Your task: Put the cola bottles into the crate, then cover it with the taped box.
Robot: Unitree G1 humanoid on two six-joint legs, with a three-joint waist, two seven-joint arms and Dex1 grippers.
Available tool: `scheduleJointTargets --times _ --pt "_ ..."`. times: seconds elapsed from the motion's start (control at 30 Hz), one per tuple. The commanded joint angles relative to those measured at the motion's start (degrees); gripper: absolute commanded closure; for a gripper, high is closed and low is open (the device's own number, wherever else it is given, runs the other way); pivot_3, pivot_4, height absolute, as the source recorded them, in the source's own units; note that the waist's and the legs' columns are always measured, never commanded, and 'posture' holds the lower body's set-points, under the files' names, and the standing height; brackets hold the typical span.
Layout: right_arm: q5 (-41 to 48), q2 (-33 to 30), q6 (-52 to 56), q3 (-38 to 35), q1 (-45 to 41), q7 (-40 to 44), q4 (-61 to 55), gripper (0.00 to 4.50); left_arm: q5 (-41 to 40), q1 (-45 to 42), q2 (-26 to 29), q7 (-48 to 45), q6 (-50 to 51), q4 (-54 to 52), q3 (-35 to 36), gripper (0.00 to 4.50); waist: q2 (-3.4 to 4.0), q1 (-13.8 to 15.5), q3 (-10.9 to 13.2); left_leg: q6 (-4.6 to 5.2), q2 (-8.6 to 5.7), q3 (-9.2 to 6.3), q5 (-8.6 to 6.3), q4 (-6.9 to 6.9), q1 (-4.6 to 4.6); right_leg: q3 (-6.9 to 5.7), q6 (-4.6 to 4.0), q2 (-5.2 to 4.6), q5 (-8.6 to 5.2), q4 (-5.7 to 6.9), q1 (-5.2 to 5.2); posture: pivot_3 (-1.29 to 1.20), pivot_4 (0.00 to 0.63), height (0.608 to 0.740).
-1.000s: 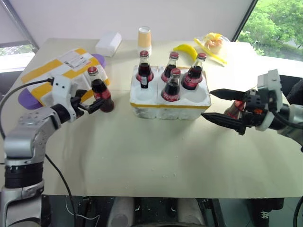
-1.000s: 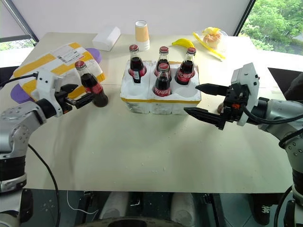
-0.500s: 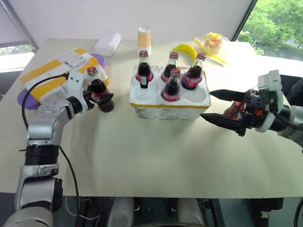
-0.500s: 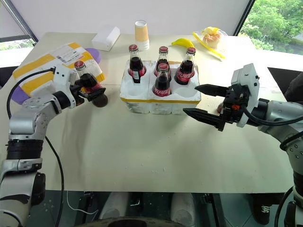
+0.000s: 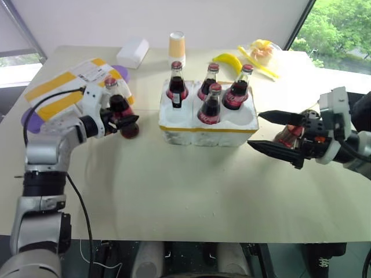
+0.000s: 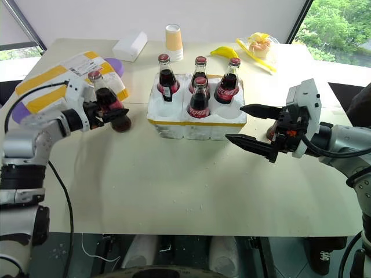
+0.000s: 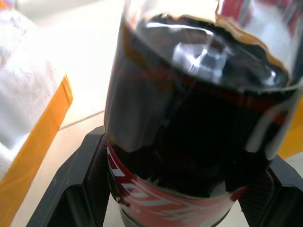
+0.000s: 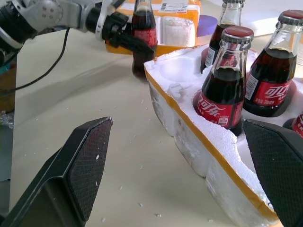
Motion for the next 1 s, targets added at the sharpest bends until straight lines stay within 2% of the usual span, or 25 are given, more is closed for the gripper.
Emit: scheduleJointTargets --times 0.03,0.13,0.3,0.7,1.0 --pt "0.38 -0.60 -0.71 -2.14 -0.14 0.20 -1.34 0.00 -3.84 -12.54 2.42 -4.85 2.24 -2.73 0.77 1.66 -0.16 0.18 0.10 0.00 -0.01 0.00 0.00 0.00 -0.01 0.00 0.00 -0.01 0.00 -0.02 0.01 0.00 0.150 0.740" --pt "0.13 -0.29 -1.02 -2.08 0.12 0.09 -1.37 0.00 -4.35 -19.11 1.73 -7.50 3.73 -0.60 -0.68 1.66 -0.20 0.26 0.11 0.01 -0.04 0.01 0.00 0.02 -0.06 -0.04 0.01 0.00 0.00 -0.04 0.02 0.00 0.150 0.740" --pt "0.14 0.82 -1.33 -2.32 1.13 -1.28 -2.52 0.00 -3.24 -25.74 -3.67 -11.32 2.24 4.16 -5.56 1.66 -0.17 -0.07 0.08 -0.01 -0.06 0.05 0.01 -0.03 0.05 -0.03 0.10 0.02 -0.06 -0.02 0.07 0.00 0.150 0.740" --pt "2.19 2.24 -0.72 -7.46 8.18 -5.61 -7.57 0.00 2.73 -25.20 -9.74 -17.28 -5.55 11.65 -13.85 1.66 -0.20 -0.08 0.13 -0.01 -0.06 0.07 0.01 -0.03 0.01 -0.02 0.10 0.01 -0.06 -0.04 0.01 0.00 0.150 0.740" --pt "2.89 2.42 -0.86 -8.08 9.18 -7.37 -7.64 0.00 4.17 -23.43 -8.72 -21.22 -5.60 9.06 -15.25 1.66 -0.20 -0.18 0.13 0.00 -0.05 -0.01 0.01 -0.01 0.01 -0.01 0.09 0.00 -0.06 -0.02 0.01 0.00 0.150 0.740"
